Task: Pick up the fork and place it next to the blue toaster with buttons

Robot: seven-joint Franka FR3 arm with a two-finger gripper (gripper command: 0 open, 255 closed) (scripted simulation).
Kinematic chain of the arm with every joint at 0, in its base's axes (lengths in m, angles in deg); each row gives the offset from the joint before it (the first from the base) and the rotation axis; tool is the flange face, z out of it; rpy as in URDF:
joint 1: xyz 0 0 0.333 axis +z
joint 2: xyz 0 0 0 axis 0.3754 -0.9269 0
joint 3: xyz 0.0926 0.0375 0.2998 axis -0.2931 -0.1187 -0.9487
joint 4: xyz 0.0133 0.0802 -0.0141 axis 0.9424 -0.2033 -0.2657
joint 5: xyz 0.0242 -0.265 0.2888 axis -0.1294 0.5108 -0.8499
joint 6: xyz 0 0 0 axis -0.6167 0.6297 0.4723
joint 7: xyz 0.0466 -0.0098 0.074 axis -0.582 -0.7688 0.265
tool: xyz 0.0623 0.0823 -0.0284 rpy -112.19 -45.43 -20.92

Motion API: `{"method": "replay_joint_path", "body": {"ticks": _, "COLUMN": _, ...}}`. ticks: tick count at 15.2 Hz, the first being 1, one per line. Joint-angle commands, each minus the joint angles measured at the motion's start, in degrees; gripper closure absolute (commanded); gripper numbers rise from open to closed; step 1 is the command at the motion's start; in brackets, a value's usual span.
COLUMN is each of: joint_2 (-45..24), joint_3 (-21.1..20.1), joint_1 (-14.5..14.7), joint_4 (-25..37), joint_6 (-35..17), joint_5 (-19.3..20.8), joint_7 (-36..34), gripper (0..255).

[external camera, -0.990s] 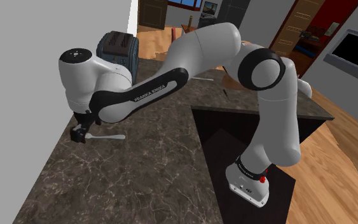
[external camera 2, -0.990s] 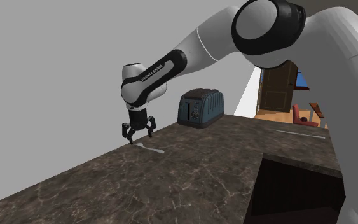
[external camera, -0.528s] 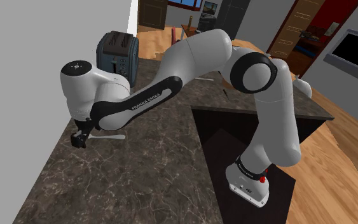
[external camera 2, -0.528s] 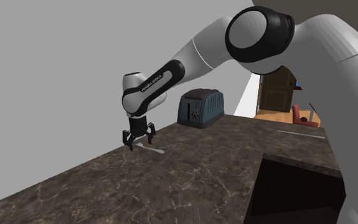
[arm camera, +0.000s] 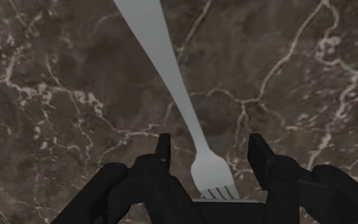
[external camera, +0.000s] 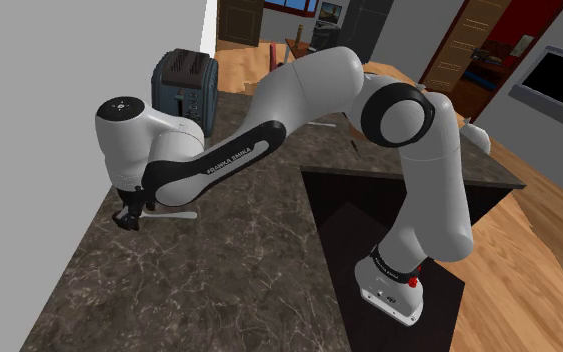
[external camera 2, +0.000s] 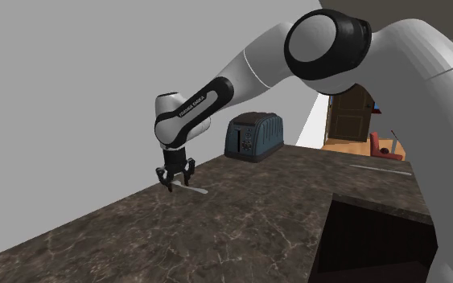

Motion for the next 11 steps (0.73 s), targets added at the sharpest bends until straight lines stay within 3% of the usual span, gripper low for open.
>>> {"method": "replay_joint_path", "body": {"ticks": 1, "joint_2": 0.00, "joint_3": 0.00, "joint_1": 0.00, "joint_4": 0.00, "joint_6": 0.00, "joint_5": 0.00, "joint_7": 0.00, "gripper": 255}}
{"method": "replay_joint_path", "body": {"ticks": 11, "joint_2": 0.78, "joint_3": -0.26, "joint_1": -0.13, "joint_4": 0.32, "joint_6": 1.05, "joint_5": -0.39, "joint_7": 0.35, "gripper": 255}}
